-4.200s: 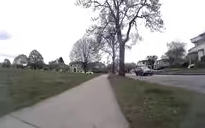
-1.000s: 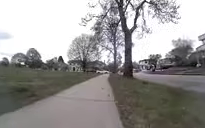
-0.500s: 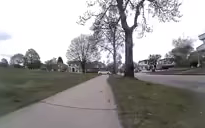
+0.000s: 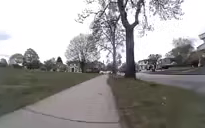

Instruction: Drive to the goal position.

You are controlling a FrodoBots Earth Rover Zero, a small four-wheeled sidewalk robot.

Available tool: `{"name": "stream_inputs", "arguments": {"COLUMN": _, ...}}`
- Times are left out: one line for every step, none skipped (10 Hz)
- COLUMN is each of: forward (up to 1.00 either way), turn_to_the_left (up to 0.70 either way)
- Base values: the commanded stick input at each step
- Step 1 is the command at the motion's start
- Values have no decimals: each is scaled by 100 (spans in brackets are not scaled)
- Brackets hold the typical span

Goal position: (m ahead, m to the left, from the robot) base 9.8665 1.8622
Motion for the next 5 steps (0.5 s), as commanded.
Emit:
{"name": "stream_inputs", "arguments": {"forward": 85, "turn_to_the_left": 0}}
{"name": "stream_inputs", "arguments": {"forward": 85, "turn_to_the_left": 0}}
{"name": "stream_inputs", "arguments": {"forward": 85, "turn_to_the_left": 0}}
{"name": "stream_inputs", "arguments": {"forward": 85, "turn_to_the_left": 0}}
{"name": "stream_inputs", "arguments": {"forward": 85, "turn_to_the_left": 0}}
